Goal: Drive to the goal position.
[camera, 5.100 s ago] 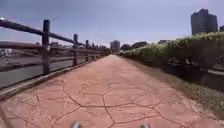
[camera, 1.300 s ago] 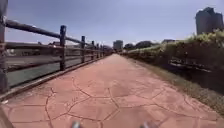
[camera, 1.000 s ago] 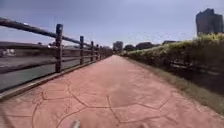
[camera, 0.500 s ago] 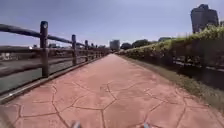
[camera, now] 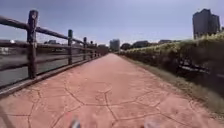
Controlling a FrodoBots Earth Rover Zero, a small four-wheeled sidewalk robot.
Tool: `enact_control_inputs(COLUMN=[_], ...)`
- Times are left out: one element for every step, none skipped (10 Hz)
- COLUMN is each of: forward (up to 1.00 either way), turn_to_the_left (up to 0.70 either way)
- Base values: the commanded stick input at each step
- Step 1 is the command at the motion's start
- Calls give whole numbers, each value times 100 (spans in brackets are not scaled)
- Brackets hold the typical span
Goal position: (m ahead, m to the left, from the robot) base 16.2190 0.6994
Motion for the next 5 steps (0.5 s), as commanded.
enact_control_inputs(forward=[85, 85, 85, 85, 85], turn_to_the_left=[0, 0, 0, 0, 0])
